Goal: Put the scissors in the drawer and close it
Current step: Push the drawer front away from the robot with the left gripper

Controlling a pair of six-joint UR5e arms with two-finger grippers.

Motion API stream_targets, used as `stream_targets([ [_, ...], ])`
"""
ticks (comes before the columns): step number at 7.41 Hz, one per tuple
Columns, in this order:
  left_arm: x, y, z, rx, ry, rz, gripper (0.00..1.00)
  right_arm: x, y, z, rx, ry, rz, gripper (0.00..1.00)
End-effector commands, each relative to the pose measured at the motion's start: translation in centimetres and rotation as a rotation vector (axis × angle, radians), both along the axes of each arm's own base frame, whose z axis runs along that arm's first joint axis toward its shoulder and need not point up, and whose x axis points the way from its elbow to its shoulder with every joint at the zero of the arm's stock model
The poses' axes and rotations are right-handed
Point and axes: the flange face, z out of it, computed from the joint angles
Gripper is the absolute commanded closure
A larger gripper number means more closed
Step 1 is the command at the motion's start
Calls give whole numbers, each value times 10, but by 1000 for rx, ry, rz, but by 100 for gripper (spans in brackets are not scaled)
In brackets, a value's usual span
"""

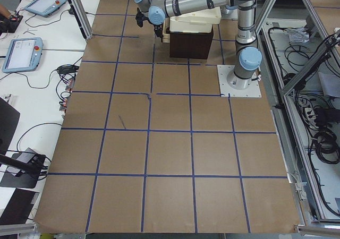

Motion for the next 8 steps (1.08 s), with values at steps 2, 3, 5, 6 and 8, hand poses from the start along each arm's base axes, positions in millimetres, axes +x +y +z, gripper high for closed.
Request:
stream_targets([
  [2,6,0,0,-3,-40,-12,0,0,1,-4,6,0,0,0],
  [3,7,2,1,4,-52,-16,0,0,1,-4,6,0,2,0],
  [5,8,9,6,32,-56,-17,0,1,1,-4,6,0,3,0],
  [6,9,13,3,59,-59,-17,0,-1,0,-4,6,0,0,0],
  [8,8,13,4,61,-57,-18,0,-1,0,-4,7,0,3,0],
])
